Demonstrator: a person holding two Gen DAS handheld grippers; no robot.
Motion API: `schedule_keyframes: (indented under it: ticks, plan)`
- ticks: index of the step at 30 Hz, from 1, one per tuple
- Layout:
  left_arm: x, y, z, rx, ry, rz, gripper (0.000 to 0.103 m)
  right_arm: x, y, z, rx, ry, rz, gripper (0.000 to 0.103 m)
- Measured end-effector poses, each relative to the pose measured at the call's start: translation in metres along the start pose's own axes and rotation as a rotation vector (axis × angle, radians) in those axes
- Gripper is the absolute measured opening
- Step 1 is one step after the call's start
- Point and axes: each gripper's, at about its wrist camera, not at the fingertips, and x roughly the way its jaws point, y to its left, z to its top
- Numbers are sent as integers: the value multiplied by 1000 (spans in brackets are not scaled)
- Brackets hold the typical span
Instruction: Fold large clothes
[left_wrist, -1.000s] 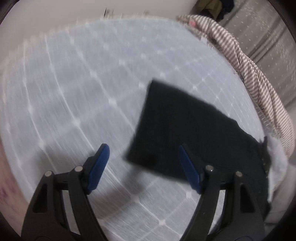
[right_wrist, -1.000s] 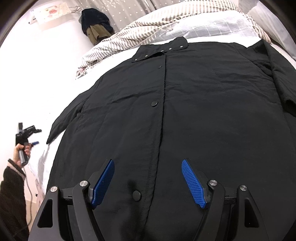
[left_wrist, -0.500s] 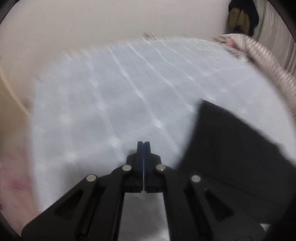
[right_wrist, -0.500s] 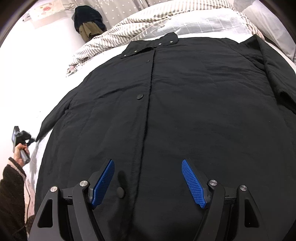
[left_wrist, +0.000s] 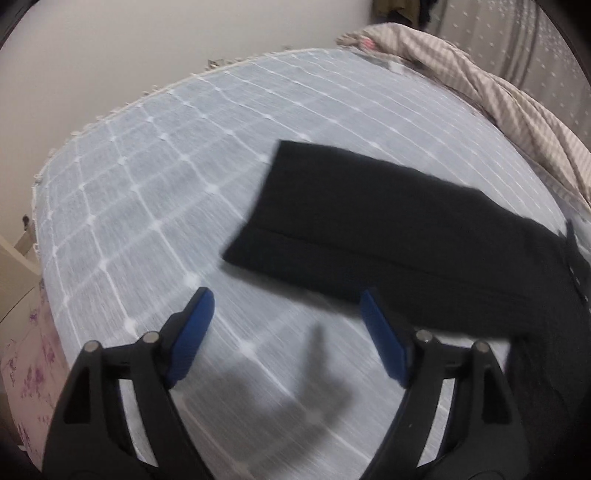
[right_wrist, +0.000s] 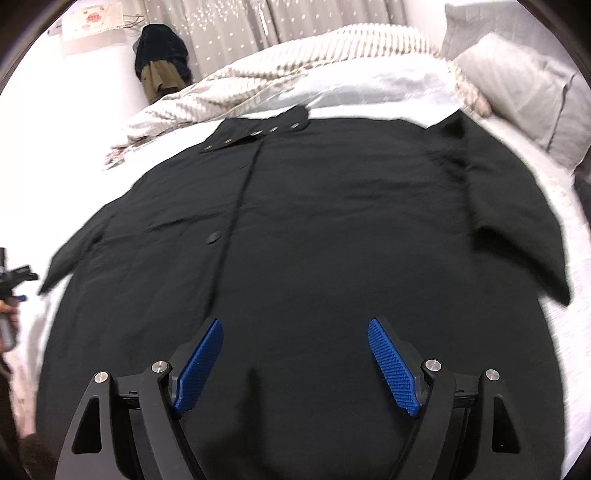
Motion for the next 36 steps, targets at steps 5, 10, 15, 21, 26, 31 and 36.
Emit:
schedule_keyframes:
  ticks: [5,10,15,21,26,31,36]
  plan:
    - [-31,-52,-26,55,37,-117,82,-3,-21,2,-39,-23,-126,83]
    - [-72,-118,-69,189,60,-245,89,-8,-50,5,-10,-36,-176,83]
    - [-103,-184,-121,306,137,-407,91,-14,-80,7,52,-43,-201,83]
    - [-116,-236,-178,346,217,-552,92,-17,-102,5,102,-41,-213,83]
    - [-111,-255,-208,381,204,-644,92,-19,-112,-2,137,-38,-156,83]
    - [-102,-262,-212,411,239,-674,95,-20,-119,-11,174,-57,-66,83]
    - [-106,-257,-207,449,203,-739,102,-13,-122,-9,149,-55,-184,83]
